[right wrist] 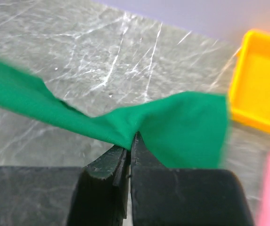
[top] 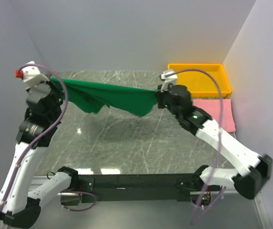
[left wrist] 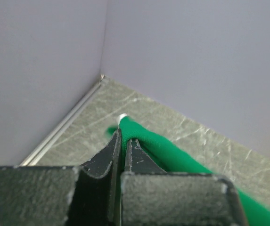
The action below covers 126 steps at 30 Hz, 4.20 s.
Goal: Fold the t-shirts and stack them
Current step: Flatten the tshirt out
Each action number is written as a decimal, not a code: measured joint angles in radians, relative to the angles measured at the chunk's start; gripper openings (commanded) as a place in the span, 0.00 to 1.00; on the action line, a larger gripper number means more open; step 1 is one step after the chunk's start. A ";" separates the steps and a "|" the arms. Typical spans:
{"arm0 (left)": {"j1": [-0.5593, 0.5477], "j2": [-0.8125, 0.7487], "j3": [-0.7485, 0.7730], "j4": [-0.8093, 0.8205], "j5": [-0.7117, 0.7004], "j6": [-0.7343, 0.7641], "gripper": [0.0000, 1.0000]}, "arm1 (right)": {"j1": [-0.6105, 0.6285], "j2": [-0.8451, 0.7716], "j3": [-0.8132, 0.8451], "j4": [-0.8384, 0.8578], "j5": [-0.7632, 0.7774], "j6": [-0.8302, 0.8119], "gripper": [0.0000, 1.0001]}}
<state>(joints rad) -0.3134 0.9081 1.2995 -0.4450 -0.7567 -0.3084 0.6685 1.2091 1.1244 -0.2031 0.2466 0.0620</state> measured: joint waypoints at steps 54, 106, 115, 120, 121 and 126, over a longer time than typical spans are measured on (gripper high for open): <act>0.491 0.206 -0.609 0.060 0.320 -0.314 0.78 | 0.026 0.233 -0.157 -0.297 -0.274 0.115 0.78; 0.552 0.566 -0.551 0.105 0.467 -0.298 0.01 | 0.032 0.118 -0.347 -0.133 -0.274 0.188 0.76; 0.552 0.385 -0.551 0.062 0.403 -0.294 0.01 | 0.035 0.216 -0.344 -0.141 -0.275 0.249 0.62; 0.552 0.349 -0.551 0.062 0.392 -0.288 0.01 | 0.080 0.267 -0.320 -0.185 -0.265 0.306 0.57; 0.552 0.347 -0.551 0.062 0.392 -0.286 0.01 | 0.090 0.275 -0.313 -0.190 -0.260 0.317 0.57; 0.552 0.318 -0.551 0.061 0.385 -0.282 0.01 | 0.128 0.327 -0.264 -0.220 -0.211 0.402 0.56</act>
<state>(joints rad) 0.2390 1.2263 0.7486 -0.3840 -0.3721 -0.5907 0.7967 1.5356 0.8608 -0.4229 0.0360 0.4641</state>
